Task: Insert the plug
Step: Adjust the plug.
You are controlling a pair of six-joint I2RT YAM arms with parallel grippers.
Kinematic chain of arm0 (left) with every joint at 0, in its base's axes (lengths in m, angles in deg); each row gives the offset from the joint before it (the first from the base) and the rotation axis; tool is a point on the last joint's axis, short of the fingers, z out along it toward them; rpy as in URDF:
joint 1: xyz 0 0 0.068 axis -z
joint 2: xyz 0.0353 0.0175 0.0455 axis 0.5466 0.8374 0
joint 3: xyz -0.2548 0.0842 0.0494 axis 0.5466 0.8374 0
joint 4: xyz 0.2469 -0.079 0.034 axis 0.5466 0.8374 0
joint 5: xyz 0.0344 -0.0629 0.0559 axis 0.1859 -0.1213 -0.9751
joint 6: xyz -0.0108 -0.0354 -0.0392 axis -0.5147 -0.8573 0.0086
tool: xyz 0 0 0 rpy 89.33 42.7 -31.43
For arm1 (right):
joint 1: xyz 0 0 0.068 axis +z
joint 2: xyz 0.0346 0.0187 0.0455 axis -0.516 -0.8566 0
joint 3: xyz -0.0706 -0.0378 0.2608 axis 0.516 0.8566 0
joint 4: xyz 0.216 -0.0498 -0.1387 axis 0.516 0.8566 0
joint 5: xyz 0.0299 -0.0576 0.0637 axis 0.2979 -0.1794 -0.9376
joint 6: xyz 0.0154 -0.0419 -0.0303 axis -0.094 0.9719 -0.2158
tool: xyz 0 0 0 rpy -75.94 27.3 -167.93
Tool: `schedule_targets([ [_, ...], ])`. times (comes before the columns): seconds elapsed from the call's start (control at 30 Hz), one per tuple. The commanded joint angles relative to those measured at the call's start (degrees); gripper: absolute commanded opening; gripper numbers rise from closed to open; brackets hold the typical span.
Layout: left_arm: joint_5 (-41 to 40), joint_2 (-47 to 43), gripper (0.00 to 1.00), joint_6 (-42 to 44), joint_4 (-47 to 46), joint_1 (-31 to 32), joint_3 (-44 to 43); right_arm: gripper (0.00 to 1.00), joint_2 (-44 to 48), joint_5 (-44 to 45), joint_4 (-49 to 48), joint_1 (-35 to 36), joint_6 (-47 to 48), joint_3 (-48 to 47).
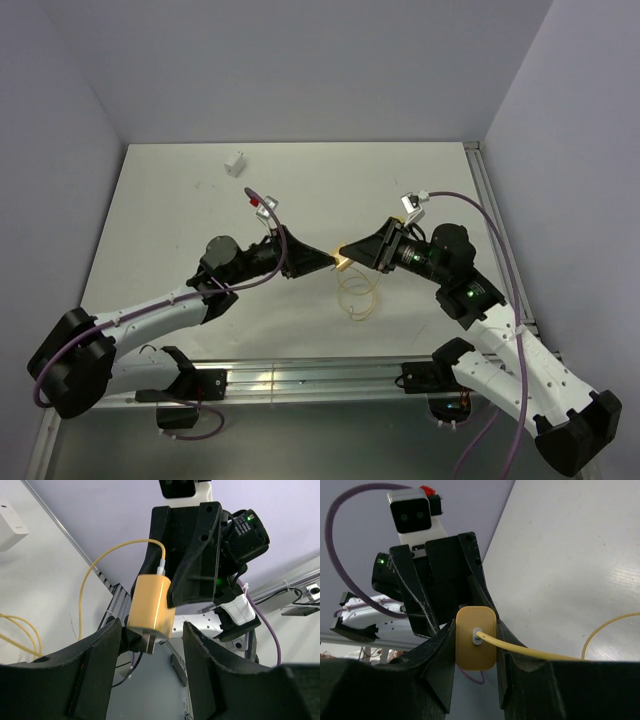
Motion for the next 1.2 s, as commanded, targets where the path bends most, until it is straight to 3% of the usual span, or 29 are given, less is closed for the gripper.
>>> schedule_targets([
  [0.0, -0.19, 1.18, 0.57, -1.69, -3.24, 0.42, -3.03, 0.00, -0.41, -3.74, -6.35, -0.34, -1.57, 0.75],
  [0.07, 0.08, 2.05, 0.57, -2.31, -4.13, 0.42, -3.65, 0.00, -0.67, -3.83, -6.26, -0.25, -1.48, 0.75],
  [0.17, 0.95, 3.37, 0.49, -3.72, -6.32, 0.51, -4.00, 0.00, -0.24, -3.22, -6.96, -0.16, -1.92, 1.28],
  [0.33, 1.57, 3.73, 0.26, -5.39, -7.12, 0.60, -3.56, 0.00, 0.30, -0.93, -5.82, -0.25, -1.48, 0.32],
  [0.4, 1.40, 3.47, 0.03, -5.65, -6.77, 0.51, -3.47, 0.00, -0.58, -1.72, -5.47, -0.25, -1.13, -0.12],
  [0.43, 1.13, 3.47, 0.00, -5.83, -6.68, 0.51, -3.56, 0.03, -1.28, -1.81, -5.12, -0.25, -0.52, -0.21],
  [0.47, 1.04, 3.12, 0.00, -6.35, -6.77, 0.42, -3.47, 0.11, -1.46, -1.72, -4.42, -0.25, 0.35, -0.65],
  [0.5, 0.61, 2.85, 0.00, -6.62, -6.59, 0.25, -3.21, 0.40, -1.55, -0.85, -2.85, -0.16, 1.67, -1.44],
  [0.53, -0.18, 2.42, 0.00, -6.71, -4.33, -0.10, -2.77, 0.54, -1.64, 1.59, 2.12, -0.16, 2.81, -3.19],
  [0.6, -2.81, -0.04, 0.00, -5.22, 0.32, -1.68, -2.68, 0.76, -1.38, 3.54, 9.25, -0.25, 6.33, -4.95],
  [0.63, -3.95, -1.09, 0.00, -4.17, 3.31, -2.47, -3.03, 0.80, -1.46, 5.47, 11.73, -0.34, 7.56, -7.14],
  [0.77, -10.28, -6.46, 0.00, 4.16, 22.26, -6.95, -5.84, 0.84, -2.52, 8.02, 21.84, -0.51, 14.24, -11.63],
  [0.9, -26.06, -10.41, 0.00, 11.91, 39.78, -8.28, -11.11, 0.81, -1.64, 19.43, 32.98, -0.51, 17.76, -15.49],
  [1.0, -32.32, -12.44, 0.00, 14.73, 47.08, -8.28, -13.75, 0.78, -5.41, 33.22, 41.77, -0.60, 20.57, -20.93],
  [1.1, -34.02, -14.37, 0.00, 15.97, 47.37, -8.28, -12.62, 0.80, -11.38, 44.55, 46.11, -0.60, 21.89, -24.90],
  [1.17, -33.24, -15.69, 0.00, 16.05, 46.85, -8.37, -11.56, 0.82, -15.69, 46.44, 46.12, -0.69, 22.60, -25.88],
])
